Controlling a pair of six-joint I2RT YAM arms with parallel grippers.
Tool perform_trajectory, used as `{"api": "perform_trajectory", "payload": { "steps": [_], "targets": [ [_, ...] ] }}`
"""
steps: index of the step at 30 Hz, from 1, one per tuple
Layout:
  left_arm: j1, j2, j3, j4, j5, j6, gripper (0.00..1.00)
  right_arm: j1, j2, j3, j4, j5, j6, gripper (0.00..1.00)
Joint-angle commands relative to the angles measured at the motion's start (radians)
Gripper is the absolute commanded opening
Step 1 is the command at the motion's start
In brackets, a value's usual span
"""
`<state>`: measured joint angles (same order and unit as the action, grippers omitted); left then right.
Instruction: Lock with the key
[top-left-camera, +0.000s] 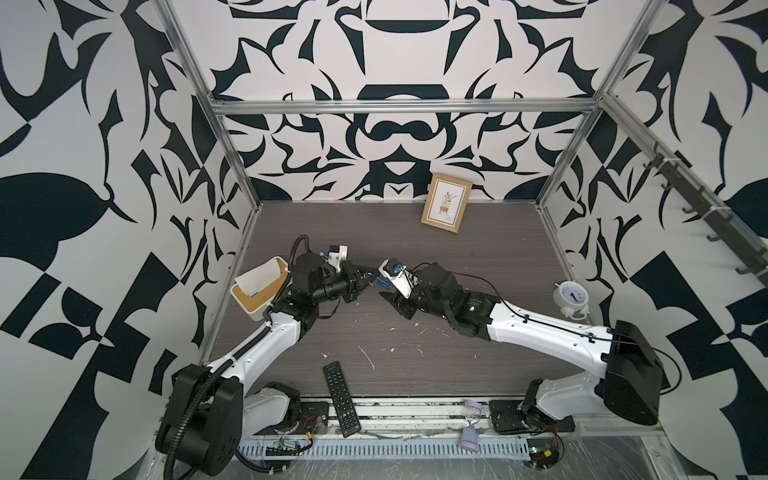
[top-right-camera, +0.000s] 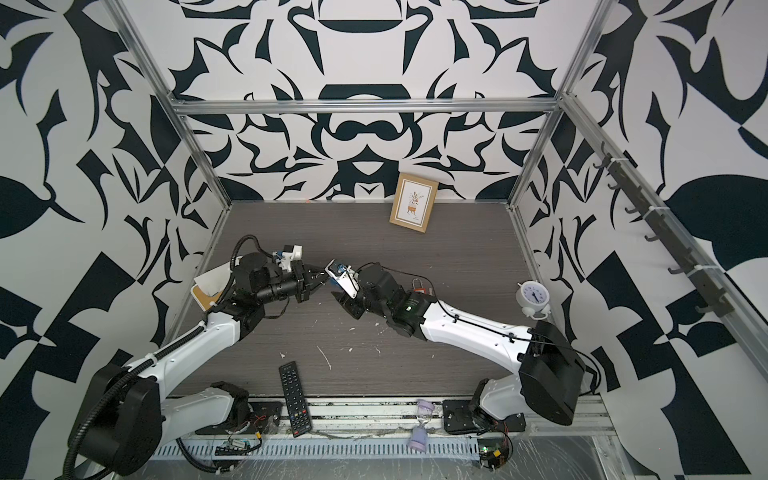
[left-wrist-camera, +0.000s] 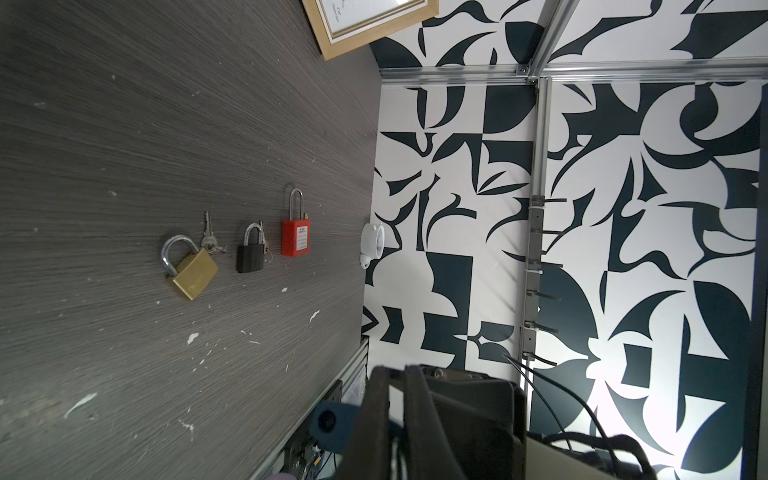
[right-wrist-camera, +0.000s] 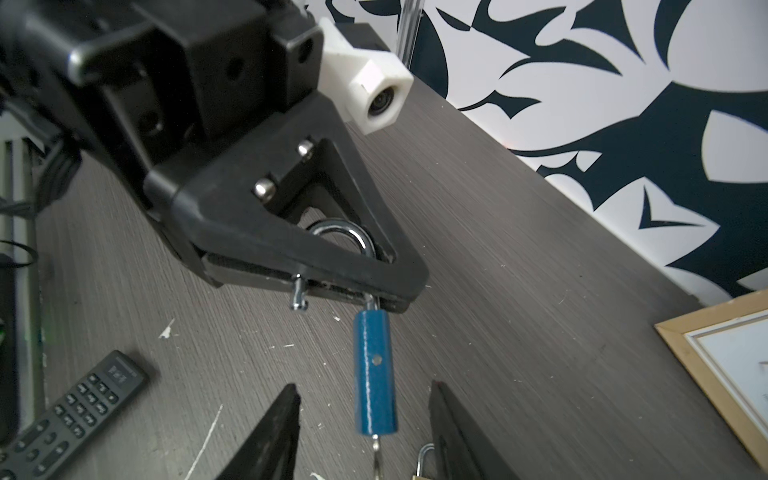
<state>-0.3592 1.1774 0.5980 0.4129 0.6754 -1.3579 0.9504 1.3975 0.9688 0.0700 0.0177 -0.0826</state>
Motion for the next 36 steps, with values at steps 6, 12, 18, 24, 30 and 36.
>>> {"api": "perform_trajectory", "payload": {
  "steps": [6,12,18,24,30,36],
  "targets": [
    [0.002,-0.009,0.002,0.098,0.023,-0.034,0.00,-0.014,-0.028,0.049,0.040,-0.071,0.049,0.42],
    [0.002,0.008,-0.006,0.136,0.033,-0.046,0.00,-0.016,-0.009,0.041,0.055,-0.096,0.070,0.33],
    [0.002,0.011,-0.012,0.140,0.041,-0.047,0.00,-0.018,-0.006,0.032,0.086,-0.117,0.098,0.28],
    [0.002,0.023,-0.023,0.197,0.049,-0.076,0.00,-0.036,0.006,0.021,0.134,-0.168,0.151,0.27],
    [0.002,0.026,-0.038,0.246,0.050,-0.108,0.00,-0.049,0.014,0.027,0.143,-0.200,0.180,0.19],
    [0.002,0.039,-0.049,0.312,0.046,-0.145,0.00,-0.056,0.017,0.018,0.150,-0.220,0.206,0.24]
  ]
}}
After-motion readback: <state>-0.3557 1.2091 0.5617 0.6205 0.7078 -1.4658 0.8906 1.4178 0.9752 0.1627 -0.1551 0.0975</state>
